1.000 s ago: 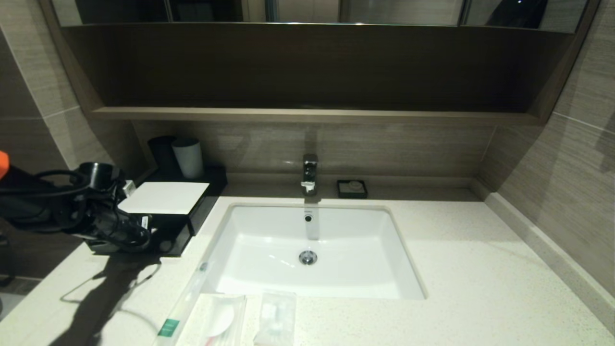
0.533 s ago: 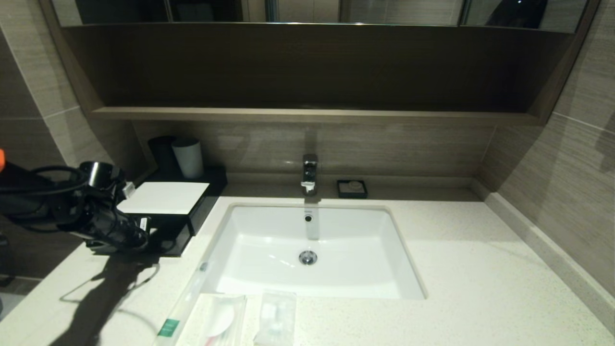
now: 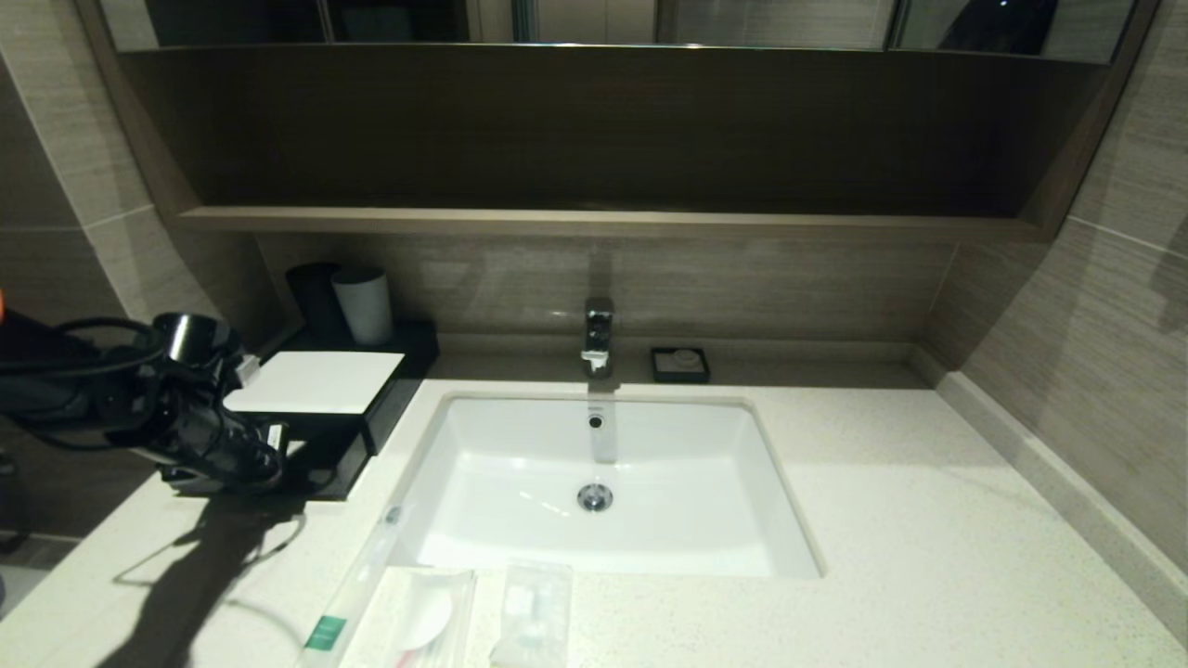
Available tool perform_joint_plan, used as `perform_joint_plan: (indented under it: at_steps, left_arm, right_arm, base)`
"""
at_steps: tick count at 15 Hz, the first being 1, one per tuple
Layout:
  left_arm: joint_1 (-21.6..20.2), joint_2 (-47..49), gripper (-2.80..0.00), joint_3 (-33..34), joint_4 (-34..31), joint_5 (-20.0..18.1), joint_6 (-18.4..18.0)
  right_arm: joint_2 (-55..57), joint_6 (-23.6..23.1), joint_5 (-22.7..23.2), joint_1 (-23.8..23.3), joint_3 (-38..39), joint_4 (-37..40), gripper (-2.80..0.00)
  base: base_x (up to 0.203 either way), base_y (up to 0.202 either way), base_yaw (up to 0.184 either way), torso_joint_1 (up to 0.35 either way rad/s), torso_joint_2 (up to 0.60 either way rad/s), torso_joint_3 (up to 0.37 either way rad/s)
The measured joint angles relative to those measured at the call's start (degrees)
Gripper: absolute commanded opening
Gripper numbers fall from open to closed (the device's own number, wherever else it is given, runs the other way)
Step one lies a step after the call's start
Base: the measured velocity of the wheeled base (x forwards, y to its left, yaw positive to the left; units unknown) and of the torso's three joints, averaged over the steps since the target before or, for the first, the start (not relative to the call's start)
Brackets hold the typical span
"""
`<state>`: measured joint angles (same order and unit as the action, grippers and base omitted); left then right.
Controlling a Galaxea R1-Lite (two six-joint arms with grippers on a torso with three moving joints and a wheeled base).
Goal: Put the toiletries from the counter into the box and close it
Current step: Open the drawer
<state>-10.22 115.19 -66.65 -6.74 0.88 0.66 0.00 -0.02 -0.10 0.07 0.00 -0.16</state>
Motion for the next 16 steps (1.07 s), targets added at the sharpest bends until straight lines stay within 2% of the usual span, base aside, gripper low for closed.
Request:
perform_joint_plan:
  at_steps: [16]
  left_arm:
    - [-0.04, -1.33, -2.80, 0.02, -5.20, 0.24, -0.59]
  right_arm:
    - [0.00, 0.02, 0.01, 0.00, 0.00, 0.00, -2.80]
  base:
    - [0.000, 0.000, 0.000, 0.000, 0.00, 0.000]
